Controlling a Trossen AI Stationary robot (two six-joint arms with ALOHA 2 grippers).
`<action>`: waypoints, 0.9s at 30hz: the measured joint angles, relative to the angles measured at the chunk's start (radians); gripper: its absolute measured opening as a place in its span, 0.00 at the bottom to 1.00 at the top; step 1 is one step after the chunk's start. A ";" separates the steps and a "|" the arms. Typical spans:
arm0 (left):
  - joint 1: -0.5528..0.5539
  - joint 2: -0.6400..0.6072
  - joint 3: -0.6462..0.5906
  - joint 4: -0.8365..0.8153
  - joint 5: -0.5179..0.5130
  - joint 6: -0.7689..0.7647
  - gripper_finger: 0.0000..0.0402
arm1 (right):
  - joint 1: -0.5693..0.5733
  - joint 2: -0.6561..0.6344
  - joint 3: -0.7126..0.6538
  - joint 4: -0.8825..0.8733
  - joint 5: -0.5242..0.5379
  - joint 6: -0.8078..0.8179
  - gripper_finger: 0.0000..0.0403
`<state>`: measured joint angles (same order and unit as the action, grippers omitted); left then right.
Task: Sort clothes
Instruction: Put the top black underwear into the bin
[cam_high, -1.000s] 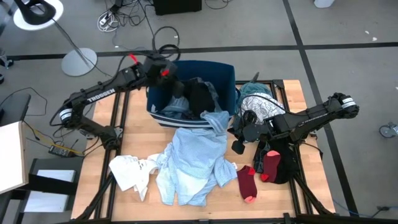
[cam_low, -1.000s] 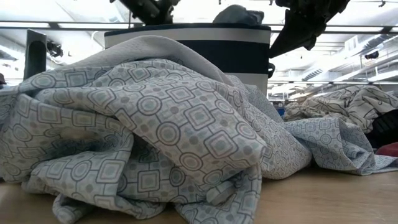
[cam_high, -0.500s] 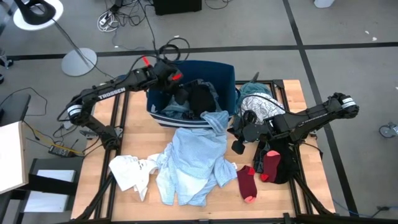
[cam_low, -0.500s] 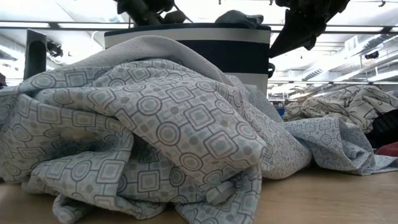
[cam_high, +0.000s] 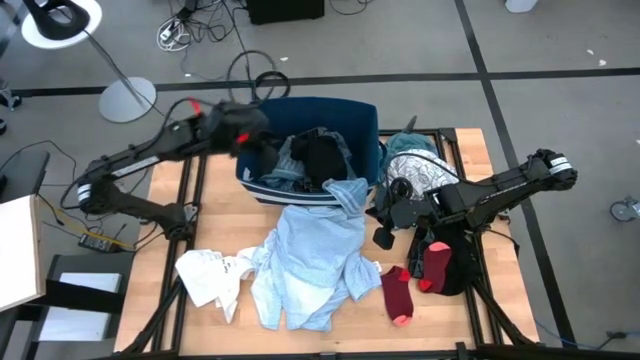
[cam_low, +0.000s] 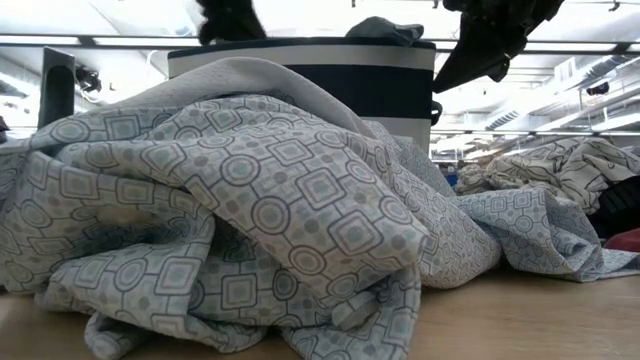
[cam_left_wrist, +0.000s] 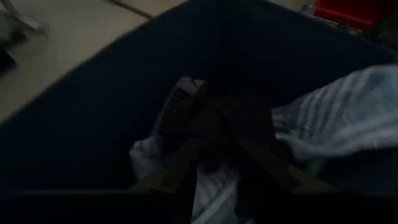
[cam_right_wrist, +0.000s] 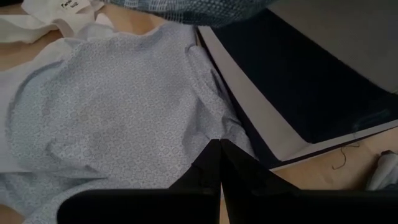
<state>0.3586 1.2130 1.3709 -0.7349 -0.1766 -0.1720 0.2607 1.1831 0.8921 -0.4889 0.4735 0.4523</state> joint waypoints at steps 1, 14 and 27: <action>-0.022 -0.034 -0.031 0.023 -0.025 0.007 0.31 | 0.000 0.000 0.000 0.000 -0.006 0.001 0.01; -0.154 -0.609 -0.606 0.356 -0.062 -0.100 0.31 | 0.008 0.000 0.000 -0.038 -0.024 0.061 0.01; -0.157 -1.000 -0.884 0.349 -0.057 -0.082 0.31 | 0.045 0.000 0.000 -0.067 -0.024 0.088 0.01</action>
<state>0.2012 0.2129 0.4868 -0.3859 -0.2339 -0.2540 0.3058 1.1831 0.8920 -0.5557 0.4497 0.5407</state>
